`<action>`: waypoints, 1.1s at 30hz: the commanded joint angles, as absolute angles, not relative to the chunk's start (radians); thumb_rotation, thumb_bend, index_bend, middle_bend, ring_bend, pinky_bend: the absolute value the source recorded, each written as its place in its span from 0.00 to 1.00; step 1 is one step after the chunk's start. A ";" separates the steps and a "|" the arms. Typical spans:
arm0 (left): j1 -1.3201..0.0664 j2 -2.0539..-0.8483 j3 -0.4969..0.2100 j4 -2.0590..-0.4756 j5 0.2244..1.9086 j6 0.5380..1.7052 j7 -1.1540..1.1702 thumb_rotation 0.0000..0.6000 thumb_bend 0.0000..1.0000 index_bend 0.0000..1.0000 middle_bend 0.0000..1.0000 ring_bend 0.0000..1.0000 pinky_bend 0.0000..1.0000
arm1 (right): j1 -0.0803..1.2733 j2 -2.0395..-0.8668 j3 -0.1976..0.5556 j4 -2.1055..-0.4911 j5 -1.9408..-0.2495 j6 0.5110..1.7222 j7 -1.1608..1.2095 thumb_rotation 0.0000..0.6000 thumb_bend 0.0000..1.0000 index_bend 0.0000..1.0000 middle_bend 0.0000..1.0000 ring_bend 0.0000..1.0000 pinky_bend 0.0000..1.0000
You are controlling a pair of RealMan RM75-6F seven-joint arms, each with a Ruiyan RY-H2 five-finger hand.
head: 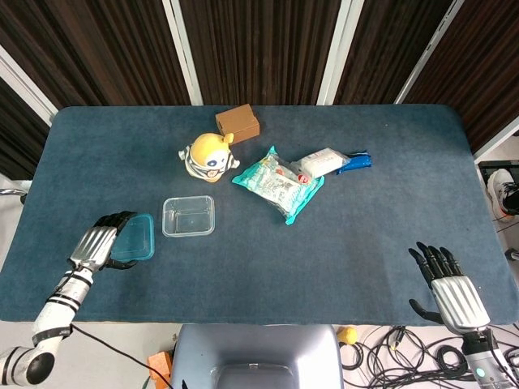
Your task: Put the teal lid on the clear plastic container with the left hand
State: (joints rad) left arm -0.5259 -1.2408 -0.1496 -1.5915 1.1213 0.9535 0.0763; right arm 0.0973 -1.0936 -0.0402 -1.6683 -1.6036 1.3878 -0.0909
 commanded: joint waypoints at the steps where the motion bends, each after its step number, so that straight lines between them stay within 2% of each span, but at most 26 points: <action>1: -0.624 -1.265 -0.239 -1.723 0.902 0.950 0.257 1.00 0.28 0.57 0.77 0.61 0.59 | 0.100 -1.092 -0.040 -1.668 -1.601 1.382 -0.088 1.00 0.18 0.00 0.00 0.00 0.00; 5: -0.654 -1.294 -0.255 -1.734 0.829 0.965 0.306 1.00 0.28 0.57 0.77 0.61 0.59 | 0.102 -1.091 -0.040 -1.667 -1.600 1.379 -0.085 1.00 0.18 0.00 0.00 0.00 0.00; 8: -0.711 -1.359 -0.282 -1.723 0.737 0.975 0.359 1.00 0.28 0.57 0.76 0.61 0.53 | 0.105 -1.089 -0.041 -1.665 -1.597 1.370 -0.079 1.00 0.18 0.00 0.00 0.00 0.00; 11: -0.791 -1.453 -0.299 -1.657 0.640 1.000 0.445 1.00 0.28 0.57 0.76 0.61 0.52 | 0.109 -1.082 -0.041 -1.664 -1.593 1.363 -0.062 1.00 0.18 0.00 0.00 0.00 0.00; 13: -0.855 -1.555 -0.306 -1.544 0.599 1.013 0.502 1.00 0.28 0.57 0.76 0.61 0.52 | 0.113 -1.074 -0.041 -1.660 -1.589 1.356 -0.042 1.00 0.18 0.00 0.00 0.00 0.00; 18: -0.922 -1.660 -0.328 -1.418 0.547 1.025 0.550 1.00 0.27 0.57 0.76 0.61 0.50 | 0.114 -1.062 -0.042 -1.653 -1.591 1.356 -0.012 1.00 0.18 0.00 0.00 0.00 0.00; 26: -0.964 -1.693 -0.351 -1.399 0.503 1.031 0.587 1.00 0.28 0.57 0.76 0.61 0.49 | 0.112 -1.046 -0.043 -1.641 -1.585 1.358 0.023 1.00 0.18 0.00 0.00 0.00 0.00; 33: -0.976 -1.651 -0.343 -1.443 0.440 1.052 0.662 1.00 0.28 0.57 0.76 0.61 0.49 | 0.106 -1.037 -0.044 -1.635 -1.589 1.371 0.048 1.00 0.18 0.00 0.00 0.00 0.00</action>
